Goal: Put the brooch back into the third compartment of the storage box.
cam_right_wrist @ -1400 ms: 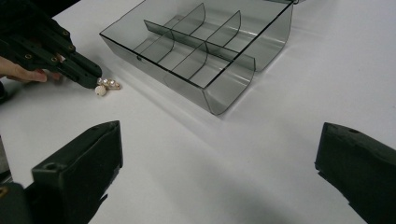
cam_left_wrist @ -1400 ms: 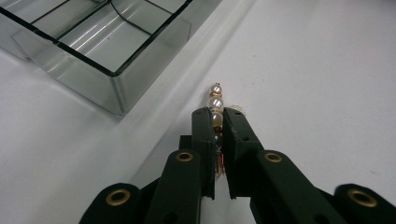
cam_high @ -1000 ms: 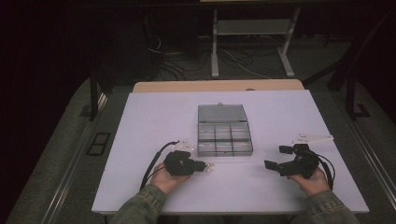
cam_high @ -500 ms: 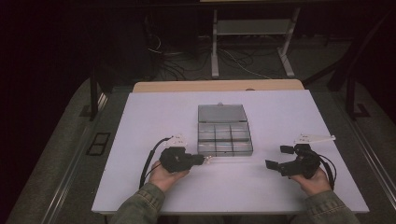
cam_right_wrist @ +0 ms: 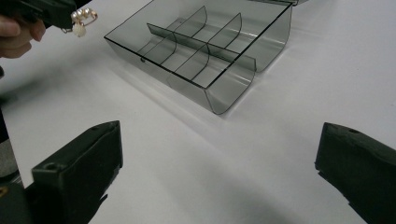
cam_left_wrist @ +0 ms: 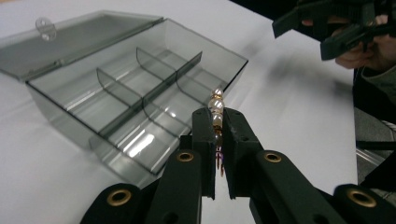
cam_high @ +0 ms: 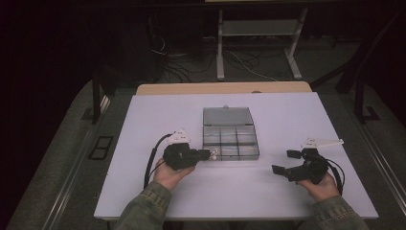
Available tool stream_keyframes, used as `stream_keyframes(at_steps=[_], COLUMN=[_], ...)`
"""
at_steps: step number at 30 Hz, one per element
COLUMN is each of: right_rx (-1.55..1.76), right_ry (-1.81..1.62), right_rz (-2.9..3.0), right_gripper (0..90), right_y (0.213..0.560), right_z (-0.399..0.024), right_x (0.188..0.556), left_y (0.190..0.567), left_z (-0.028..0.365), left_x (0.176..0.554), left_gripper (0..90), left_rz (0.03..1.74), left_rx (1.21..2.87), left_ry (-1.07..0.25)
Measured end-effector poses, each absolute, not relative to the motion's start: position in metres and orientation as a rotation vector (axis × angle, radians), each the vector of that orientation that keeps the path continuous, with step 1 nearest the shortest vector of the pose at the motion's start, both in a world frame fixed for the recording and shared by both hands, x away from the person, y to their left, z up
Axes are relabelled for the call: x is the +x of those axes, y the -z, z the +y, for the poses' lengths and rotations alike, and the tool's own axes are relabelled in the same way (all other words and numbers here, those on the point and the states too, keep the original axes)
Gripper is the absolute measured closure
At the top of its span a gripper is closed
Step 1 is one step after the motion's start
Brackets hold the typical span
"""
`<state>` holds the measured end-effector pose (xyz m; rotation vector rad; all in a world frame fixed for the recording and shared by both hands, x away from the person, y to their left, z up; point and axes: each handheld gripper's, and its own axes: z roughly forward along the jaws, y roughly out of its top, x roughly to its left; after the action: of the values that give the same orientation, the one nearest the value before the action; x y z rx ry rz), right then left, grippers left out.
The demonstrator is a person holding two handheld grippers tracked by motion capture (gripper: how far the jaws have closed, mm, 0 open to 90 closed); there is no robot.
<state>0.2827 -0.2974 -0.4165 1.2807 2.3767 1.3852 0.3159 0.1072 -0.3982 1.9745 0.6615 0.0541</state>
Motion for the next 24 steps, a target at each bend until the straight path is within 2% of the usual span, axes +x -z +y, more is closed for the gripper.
stream_keyframes(at_steps=[24], right_rx=[1.283], right_ry=[-1.390], right_rz=[2.377], right_gripper=[0.5], right_y=[0.416], right_z=[-0.298], right_x=[0.282], left_y=[0.379], left_z=[0.072], left_x=[0.341], left_gripper=[83.1], left_rz=[0.595], left_rx=[2.033], left_ry=[-0.049])
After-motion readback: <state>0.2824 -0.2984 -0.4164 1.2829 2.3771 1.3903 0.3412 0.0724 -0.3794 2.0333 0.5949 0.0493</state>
